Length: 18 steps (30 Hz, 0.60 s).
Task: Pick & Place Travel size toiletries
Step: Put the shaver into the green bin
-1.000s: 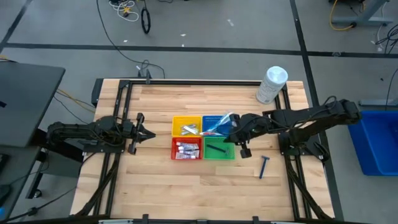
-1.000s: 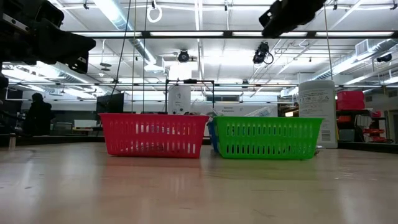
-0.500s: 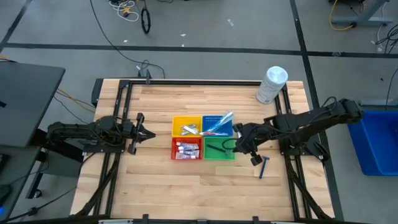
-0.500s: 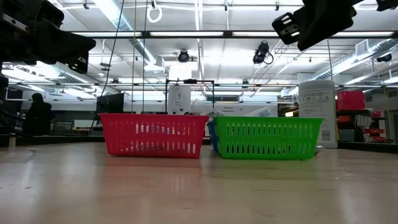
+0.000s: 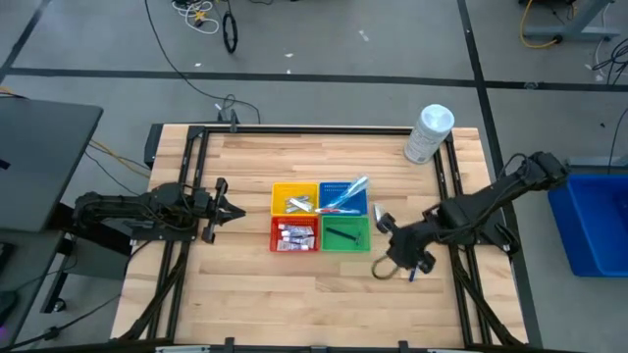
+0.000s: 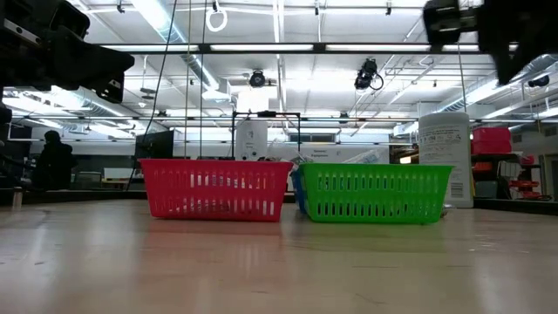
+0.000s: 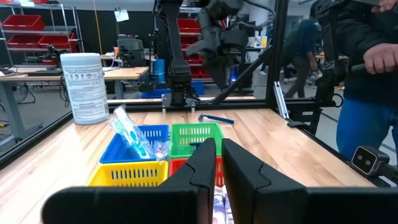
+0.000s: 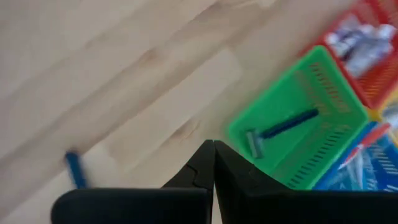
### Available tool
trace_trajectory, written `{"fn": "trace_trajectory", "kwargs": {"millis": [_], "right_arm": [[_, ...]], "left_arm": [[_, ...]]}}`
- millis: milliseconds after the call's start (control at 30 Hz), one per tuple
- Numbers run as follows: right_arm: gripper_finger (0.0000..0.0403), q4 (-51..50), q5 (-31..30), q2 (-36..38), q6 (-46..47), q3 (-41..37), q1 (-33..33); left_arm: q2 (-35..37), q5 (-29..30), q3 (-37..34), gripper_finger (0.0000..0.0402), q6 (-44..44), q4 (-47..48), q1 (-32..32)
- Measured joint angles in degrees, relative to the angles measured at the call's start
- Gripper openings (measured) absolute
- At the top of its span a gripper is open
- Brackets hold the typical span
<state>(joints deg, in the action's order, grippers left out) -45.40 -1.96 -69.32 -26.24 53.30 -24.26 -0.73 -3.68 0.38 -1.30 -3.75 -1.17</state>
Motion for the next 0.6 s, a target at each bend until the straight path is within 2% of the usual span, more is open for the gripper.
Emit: {"fn": "trace_trajectory", "kwargs": {"millis": [233,600], "right_arm": [[0.0008,-6.99,-1.01,-0.02,-7.2,0.0,-8.72],[0.0009,-8.4,-0.97,-0.04,-7.87,0.0,-18.29]], "left_arm": [[0.0,0.0,0.0,0.0032,0.01,0.01,0.01],[0.0,0.0,0.0,0.0032,0.02,0.02,0.02]]}}
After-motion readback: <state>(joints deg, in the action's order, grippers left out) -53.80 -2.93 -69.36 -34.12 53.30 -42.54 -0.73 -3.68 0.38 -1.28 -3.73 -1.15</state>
